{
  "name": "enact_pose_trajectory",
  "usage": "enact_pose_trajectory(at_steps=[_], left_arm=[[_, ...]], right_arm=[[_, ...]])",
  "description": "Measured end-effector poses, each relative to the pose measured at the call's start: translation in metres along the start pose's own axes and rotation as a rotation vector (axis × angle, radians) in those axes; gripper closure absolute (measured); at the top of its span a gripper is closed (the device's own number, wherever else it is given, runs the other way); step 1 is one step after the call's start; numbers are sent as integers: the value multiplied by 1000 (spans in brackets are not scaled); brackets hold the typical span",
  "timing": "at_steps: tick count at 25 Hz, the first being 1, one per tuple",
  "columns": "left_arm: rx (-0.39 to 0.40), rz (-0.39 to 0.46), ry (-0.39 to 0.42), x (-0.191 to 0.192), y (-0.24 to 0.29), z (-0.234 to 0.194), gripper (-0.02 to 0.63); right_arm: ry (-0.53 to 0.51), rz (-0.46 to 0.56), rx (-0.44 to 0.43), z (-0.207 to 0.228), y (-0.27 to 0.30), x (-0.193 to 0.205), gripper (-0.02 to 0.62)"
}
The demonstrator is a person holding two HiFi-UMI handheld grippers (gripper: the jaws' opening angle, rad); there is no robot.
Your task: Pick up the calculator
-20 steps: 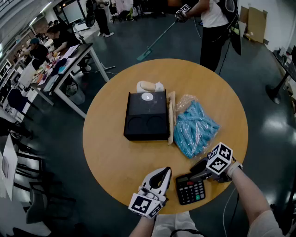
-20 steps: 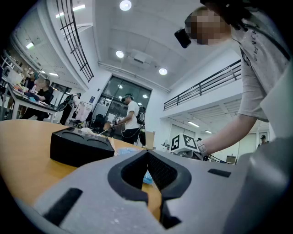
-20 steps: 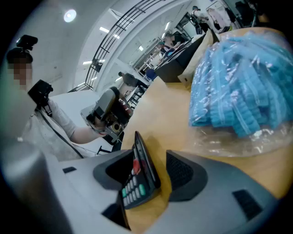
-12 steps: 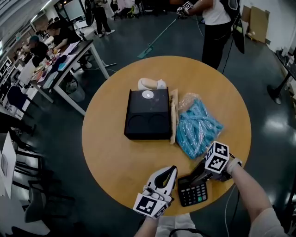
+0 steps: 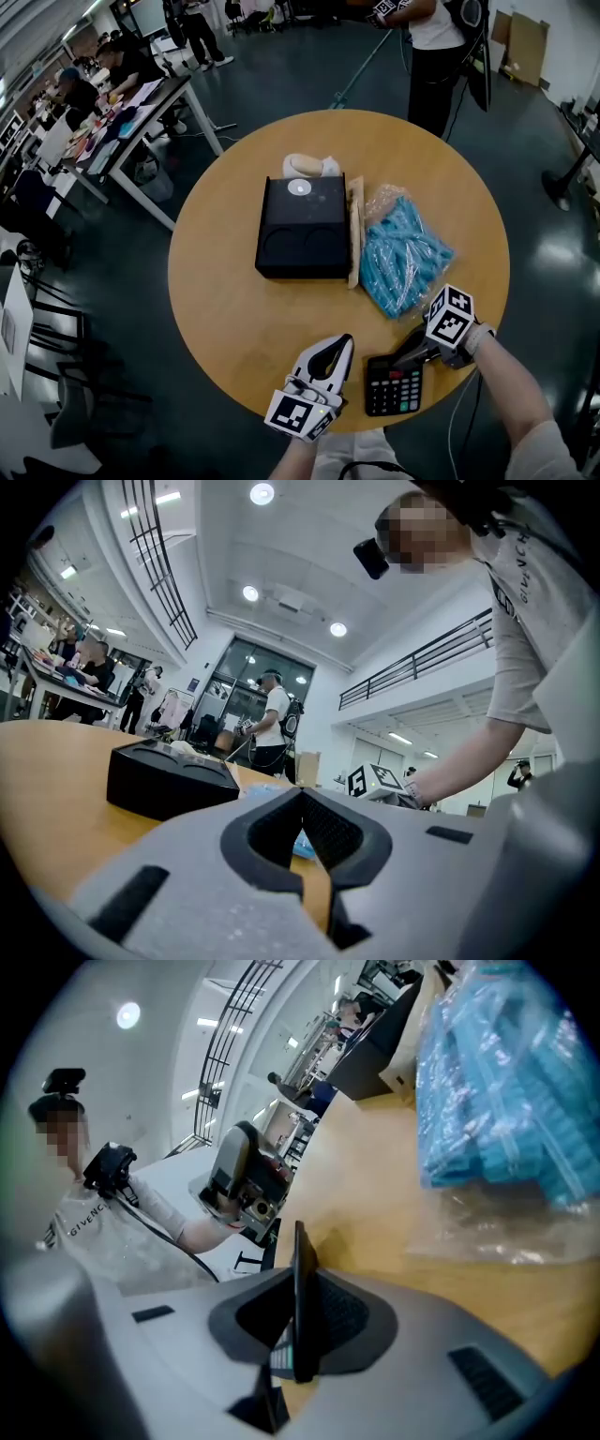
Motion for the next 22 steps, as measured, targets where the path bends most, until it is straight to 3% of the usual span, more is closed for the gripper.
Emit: enact_pose_trajectory(at_steps=[3, 7, 15, 18, 22], left_arm=[[-19, 1, 4, -9, -6, -4, 600], [-15, 0, 34, -25, -7, 0, 600], [7, 36, 78, -66, -6, 17, 600], [12, 52, 80, -77, -5, 23, 600], [28, 67, 103, -90, -6, 30, 600]], right_arm=[[55, 113, 28, -7, -9, -1, 535], [131, 351, 98, -24, -30, -15, 535], [299, 776, 371, -64, -77, -39, 535], [377, 951, 430, -77, -82, -42, 535], [418, 1076, 512, -92, -77, -40, 535]])
Point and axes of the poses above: the fingertips, and each gripper's own axes: y forward along the fingers, z to its right, x out of its underside, the point moved 3 cm from there along -y, backward along the fingers, and after that the axes turned 11 degrees about -y, right-handed, at the moved point
